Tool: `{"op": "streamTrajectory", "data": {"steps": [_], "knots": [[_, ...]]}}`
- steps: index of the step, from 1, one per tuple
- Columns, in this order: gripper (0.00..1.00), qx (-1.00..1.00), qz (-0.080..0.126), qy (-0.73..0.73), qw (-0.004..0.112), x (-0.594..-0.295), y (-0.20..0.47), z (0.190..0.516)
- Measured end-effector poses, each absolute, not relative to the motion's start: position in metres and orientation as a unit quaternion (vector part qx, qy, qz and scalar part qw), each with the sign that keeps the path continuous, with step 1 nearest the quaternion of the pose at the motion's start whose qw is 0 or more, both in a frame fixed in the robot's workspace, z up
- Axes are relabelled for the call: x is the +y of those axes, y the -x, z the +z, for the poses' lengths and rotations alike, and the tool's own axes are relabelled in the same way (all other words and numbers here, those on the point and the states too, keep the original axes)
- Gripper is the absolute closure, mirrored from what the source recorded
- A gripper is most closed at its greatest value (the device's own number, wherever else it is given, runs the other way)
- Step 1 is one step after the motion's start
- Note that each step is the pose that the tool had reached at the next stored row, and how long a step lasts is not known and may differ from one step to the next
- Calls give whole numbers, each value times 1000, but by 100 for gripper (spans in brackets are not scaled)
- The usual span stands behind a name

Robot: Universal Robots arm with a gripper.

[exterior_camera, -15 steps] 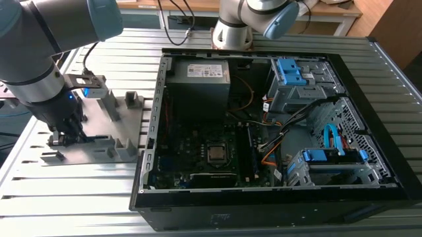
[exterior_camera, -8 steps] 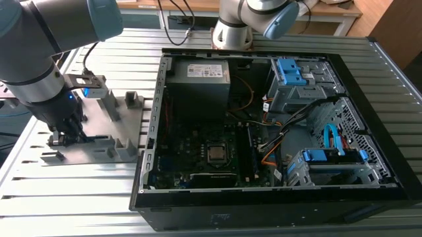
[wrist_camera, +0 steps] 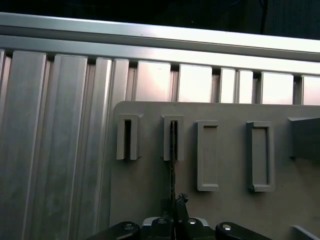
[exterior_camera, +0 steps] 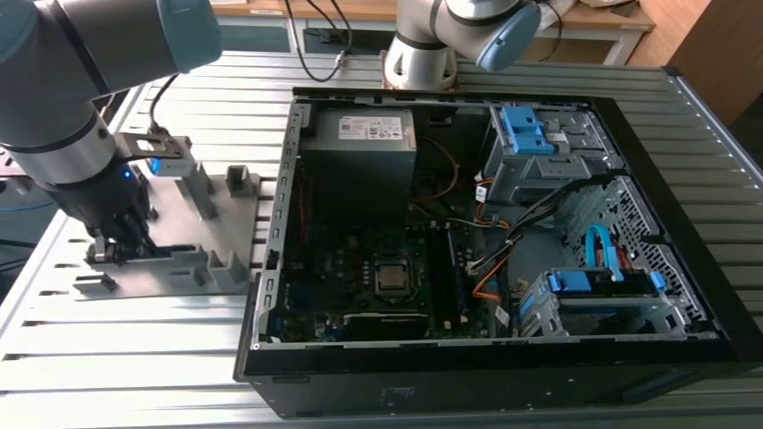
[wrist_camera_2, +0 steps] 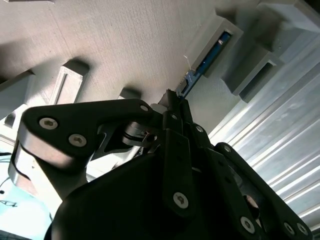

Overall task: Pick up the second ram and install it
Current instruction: 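Pick up the second ram and move it above second insertion slot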

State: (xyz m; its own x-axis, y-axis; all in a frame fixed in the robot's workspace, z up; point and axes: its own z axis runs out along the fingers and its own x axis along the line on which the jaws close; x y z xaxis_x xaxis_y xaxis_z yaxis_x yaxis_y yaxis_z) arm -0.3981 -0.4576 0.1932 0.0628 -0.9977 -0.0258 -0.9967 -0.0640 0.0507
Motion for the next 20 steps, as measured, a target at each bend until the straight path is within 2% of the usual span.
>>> {"op": "streamTrajectory", "data": {"steps": [20], "knots": [[86, -684, -27, -729, 10, -458, 398, 216]]}}
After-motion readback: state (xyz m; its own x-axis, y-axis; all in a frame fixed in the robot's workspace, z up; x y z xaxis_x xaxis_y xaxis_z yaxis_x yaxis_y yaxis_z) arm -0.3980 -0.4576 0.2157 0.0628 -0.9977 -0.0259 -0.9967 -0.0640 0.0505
